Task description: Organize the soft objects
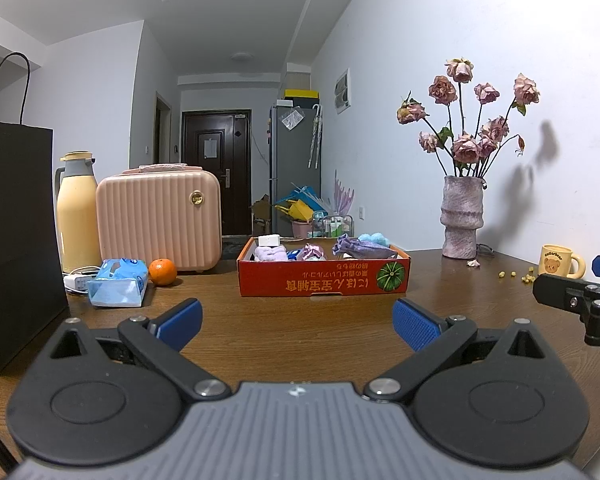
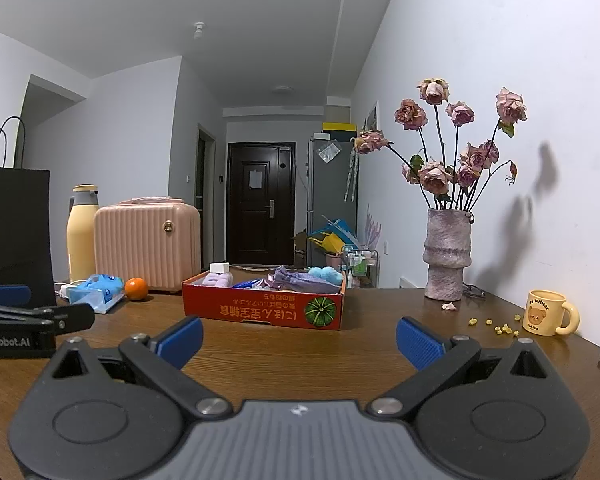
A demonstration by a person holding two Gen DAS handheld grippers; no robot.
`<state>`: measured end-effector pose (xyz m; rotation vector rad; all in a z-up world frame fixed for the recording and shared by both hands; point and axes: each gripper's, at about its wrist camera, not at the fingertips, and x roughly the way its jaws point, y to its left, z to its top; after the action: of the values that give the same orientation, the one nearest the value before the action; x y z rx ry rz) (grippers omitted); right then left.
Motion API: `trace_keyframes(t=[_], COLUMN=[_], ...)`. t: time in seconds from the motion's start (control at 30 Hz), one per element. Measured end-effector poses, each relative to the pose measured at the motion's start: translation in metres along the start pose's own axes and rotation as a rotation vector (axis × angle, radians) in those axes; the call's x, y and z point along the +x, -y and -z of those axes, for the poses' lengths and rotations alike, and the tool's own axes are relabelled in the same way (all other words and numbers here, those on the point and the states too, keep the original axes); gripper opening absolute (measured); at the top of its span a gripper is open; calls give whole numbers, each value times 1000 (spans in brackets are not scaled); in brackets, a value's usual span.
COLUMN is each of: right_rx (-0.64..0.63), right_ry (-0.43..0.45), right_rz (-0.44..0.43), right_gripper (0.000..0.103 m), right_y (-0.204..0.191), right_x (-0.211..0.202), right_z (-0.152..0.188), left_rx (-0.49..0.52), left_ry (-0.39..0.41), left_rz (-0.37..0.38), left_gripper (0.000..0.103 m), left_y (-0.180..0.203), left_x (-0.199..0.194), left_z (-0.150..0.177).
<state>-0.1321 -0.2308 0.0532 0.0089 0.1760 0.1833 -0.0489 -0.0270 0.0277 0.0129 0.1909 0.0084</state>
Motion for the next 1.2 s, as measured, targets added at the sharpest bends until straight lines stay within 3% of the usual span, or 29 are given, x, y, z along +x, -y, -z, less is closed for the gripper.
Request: trace_keyframes(t=[1.2], right_rx=[-1], right_ry=[-13], right_rz=[1], right_gripper=[103], right_y=[-2], right_x=[7], right_z=[4], left_rx=[8], left_ry=[17], left_rz=[14], left_gripper=[103], left_y=[3], left_x=[0], left_z=[0])
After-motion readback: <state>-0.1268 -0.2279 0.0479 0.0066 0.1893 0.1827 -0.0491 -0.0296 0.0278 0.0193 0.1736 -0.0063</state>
